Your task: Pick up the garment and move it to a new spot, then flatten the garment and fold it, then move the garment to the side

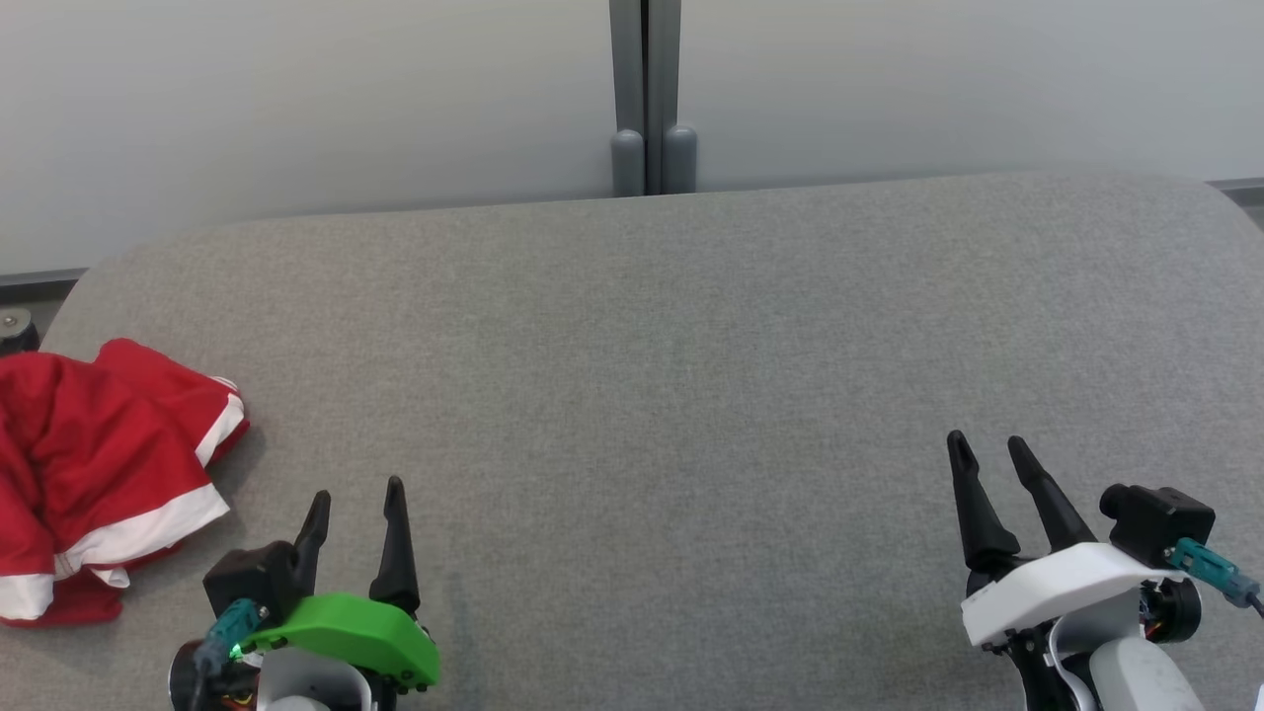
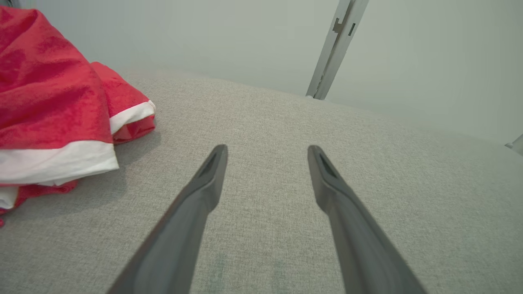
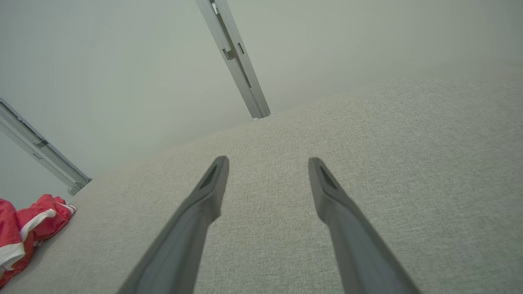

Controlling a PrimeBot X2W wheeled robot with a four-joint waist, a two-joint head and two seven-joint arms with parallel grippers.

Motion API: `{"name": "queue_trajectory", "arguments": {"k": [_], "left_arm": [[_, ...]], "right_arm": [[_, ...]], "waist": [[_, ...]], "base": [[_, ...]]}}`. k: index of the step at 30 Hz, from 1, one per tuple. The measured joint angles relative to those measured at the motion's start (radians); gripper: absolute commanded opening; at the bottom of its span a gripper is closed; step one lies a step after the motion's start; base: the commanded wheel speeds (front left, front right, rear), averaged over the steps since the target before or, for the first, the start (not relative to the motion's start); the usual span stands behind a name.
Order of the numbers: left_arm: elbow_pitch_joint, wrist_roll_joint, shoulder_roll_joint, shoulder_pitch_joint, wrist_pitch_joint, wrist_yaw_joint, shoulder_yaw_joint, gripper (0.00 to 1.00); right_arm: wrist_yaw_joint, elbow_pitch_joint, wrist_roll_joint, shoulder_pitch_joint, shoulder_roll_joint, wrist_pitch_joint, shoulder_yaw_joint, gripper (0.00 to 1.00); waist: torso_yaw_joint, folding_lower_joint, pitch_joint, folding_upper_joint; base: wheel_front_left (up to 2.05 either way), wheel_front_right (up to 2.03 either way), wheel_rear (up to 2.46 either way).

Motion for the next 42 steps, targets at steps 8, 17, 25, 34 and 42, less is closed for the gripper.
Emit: {"name": "queue_trajectory", "arguments": {"k": [8,17,25,34,42], "left_arm": [[0.003,0.069,0.009,-0.008,-0.019,0.019,-0.027,1.00],[0.015,0.133,0.014,-0.015,-0.040,0.027,-0.042,1.00],[0.029,0.183,0.005,-0.017,-0.057,0.024,-0.026,1.00],[0.063,0.222,-0.018,0.002,-0.074,-0.001,0.009,1.00],[0.081,0.278,-0.039,0.009,-0.089,-0.014,0.032,1.00]], "right_arm": [[0.000,0.000,-0.084,-0.001,0.000,-0.021,-0.007,1.00],[0.000,0.010,-0.169,-0.014,0.000,-0.042,-0.010,1.00],[0.000,0.024,-0.237,-0.023,0.000,-0.059,-0.013,1.00],[0.000,0.081,-0.294,-0.020,-0.001,-0.077,-0.022,1.00],[0.000,0.075,-0.358,-0.021,-0.002,-0.091,-0.009,1.00]], "waist": [[-0.001,0.0000,-0.001,0.0000],[-0.001,0.0000,0.001,0.0000],[-0.002,0.0000,0.000,0.0000],[-0.003,0.0000,-0.003,0.0000],[0.040,0.0000,0.007,0.0000]], "base": [[0.00,0.00,0.00],[0.00,0.00,0.00],[0.00,0.00,0.00],[0.00,0.00,0.00],[0.00,0.00,0.00]]}}
